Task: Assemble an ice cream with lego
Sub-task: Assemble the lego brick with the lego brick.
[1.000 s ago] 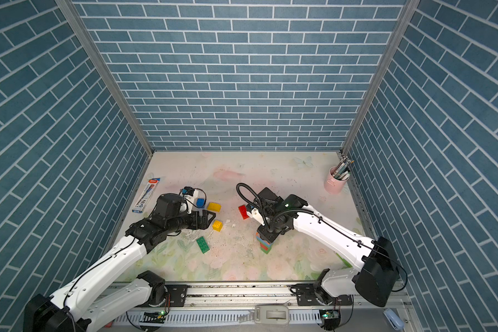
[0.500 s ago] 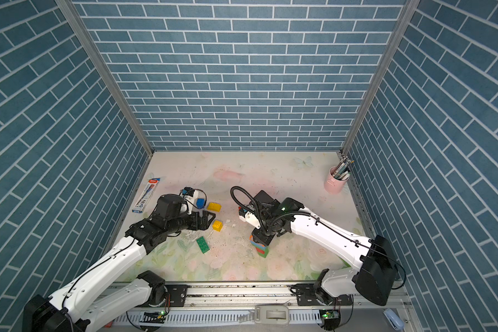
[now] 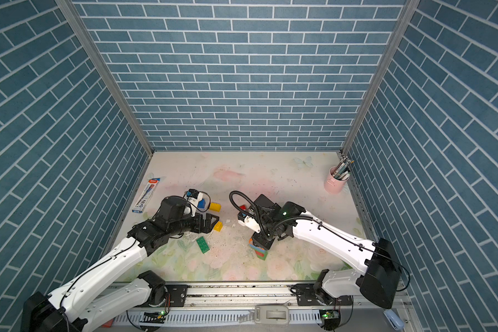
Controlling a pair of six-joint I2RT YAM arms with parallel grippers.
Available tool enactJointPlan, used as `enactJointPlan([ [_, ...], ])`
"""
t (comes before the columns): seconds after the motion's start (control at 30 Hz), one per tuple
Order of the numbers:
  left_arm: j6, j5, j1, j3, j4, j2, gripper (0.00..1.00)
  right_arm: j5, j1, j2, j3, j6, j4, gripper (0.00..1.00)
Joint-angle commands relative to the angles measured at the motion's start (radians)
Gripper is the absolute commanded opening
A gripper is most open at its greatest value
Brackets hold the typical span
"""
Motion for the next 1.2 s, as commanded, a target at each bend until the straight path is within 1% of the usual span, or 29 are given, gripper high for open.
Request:
enactJointPlan([
  [0.0, -0.046, -0.035, -0.077, -0.054, 0.028, -0.007, 1.00, -0.010, 0.027, 0.031, -0.054, -0.023, -0.122, 0.00],
  [0.1, -0.076, -0.080, -0.162, -0.092, 0.052, -0.008, 1.00, -0.004, 0.039, 0.013, -0.059, -0.034, -0.120, 0.00],
  [0.17, -0.087, -0.091, -0.215, -0.111, 0.082, -0.002, 1.00, -0.007, 0.048, 0.002, -0.060, -0.035, -0.118, 0.00],
  [0.3, -0.080, -0.116, -0.311, -0.123, 0.117, 0.022, 0.98, -0.005, 0.056, -0.005, -0.062, -0.036, -0.118, 0.00],
  [0.37, -0.070, -0.106, -0.355, -0.131, 0.146, 0.040, 0.96, 0.001, 0.061, -0.008, -0.063, -0.038, -0.117, 0.00],
  [0.47, -0.061, -0.093, -0.411, -0.157, 0.190, 0.063, 0.96, 0.002, 0.066, -0.009, -0.063, -0.038, -0.117, 0.00],
  [0.53, -0.071, -0.100, -0.450, -0.187, 0.234, 0.066, 0.99, 0.002, 0.069, -0.011, -0.063, -0.038, -0.117, 0.00],
  [0.63, -0.105, -0.143, -0.524, -0.239, 0.329, 0.077, 0.99, 0.009, 0.079, -0.024, -0.067, -0.036, -0.114, 0.00],
  [0.73, -0.143, -0.218, -0.599, -0.277, 0.436, 0.114, 1.00, 0.019, 0.085, -0.040, -0.069, -0.030, -0.109, 0.00],
  [0.8, -0.162, -0.262, -0.645, -0.286, 0.508, 0.164, 1.00, 0.021, 0.085, -0.039, -0.069, -0.031, -0.109, 0.00],
  [0.87, -0.167, -0.306, -0.698, -0.286, 0.593, 0.244, 1.00, 0.024, 0.085, -0.033, -0.069, -0.029, -0.109, 0.00],
  [0.97, -0.173, -0.369, -0.770, -0.246, 0.657, 0.377, 1.00, 0.028, 0.089, -0.040, -0.070, -0.028, -0.108, 0.00],
  [1.07, -0.189, -0.434, -0.798, -0.199, 0.629, 0.436, 0.99, 0.030, 0.091, -0.048, -0.071, -0.025, -0.106, 0.00],
  [1.17, -0.238, -0.480, -0.798, -0.234, 0.683, 0.428, 1.00, 0.037, 0.094, -0.051, -0.073, -0.023, -0.105, 0.00],
])
